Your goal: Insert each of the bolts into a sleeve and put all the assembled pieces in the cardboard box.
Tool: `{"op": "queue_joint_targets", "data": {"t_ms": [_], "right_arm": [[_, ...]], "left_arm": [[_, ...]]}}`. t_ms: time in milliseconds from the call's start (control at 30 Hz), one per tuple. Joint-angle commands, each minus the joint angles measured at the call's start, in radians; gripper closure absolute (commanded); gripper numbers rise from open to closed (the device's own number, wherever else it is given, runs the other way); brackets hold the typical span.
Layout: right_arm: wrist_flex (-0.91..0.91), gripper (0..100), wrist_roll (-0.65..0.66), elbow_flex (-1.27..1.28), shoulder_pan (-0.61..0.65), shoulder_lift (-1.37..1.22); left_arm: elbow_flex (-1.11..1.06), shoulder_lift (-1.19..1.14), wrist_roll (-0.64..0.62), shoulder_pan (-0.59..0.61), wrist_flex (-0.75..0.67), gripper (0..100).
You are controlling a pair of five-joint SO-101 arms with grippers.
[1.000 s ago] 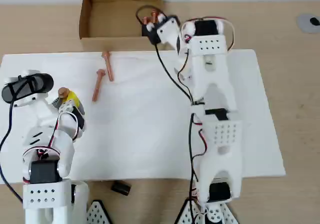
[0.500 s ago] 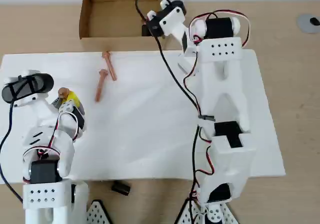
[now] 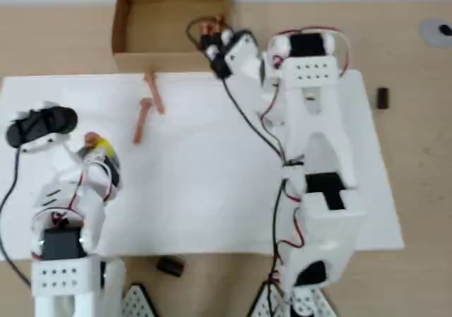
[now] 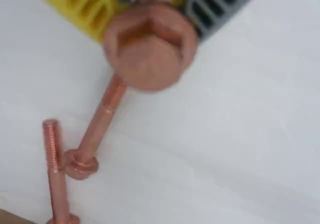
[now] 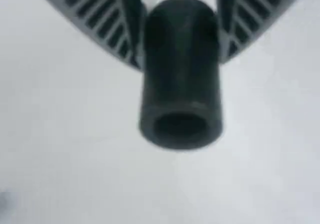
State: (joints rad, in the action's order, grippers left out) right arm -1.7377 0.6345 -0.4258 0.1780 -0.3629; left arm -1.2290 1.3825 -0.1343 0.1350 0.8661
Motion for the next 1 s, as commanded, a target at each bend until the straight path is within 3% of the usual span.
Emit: {"op": "queue_joint_targets", "data": {"t_ms": [0, 400, 600, 967], "right_arm": [[0.133, 98.2, 0.023, 0.077, 0.028, 0.074], [0.433, 97.2, 0.084, 0.263, 0.065, -0.252], [0.374, 83.1, 0.137, 0.16, 0.071, -0.271], [0.178, 70.7, 0.166, -0.099, 0.088, -0.269]], "left_arm": [[0.06, 0.016, 0.011, -0.015, 0.003, 99], [0.057, 0.016, 0.014, -0.017, -0.002, 99], [0.054, 0.016, 0.014, -0.066, 0.002, 99], [0.038, 0.016, 0.015, -0.11, -0.003, 99]]}}
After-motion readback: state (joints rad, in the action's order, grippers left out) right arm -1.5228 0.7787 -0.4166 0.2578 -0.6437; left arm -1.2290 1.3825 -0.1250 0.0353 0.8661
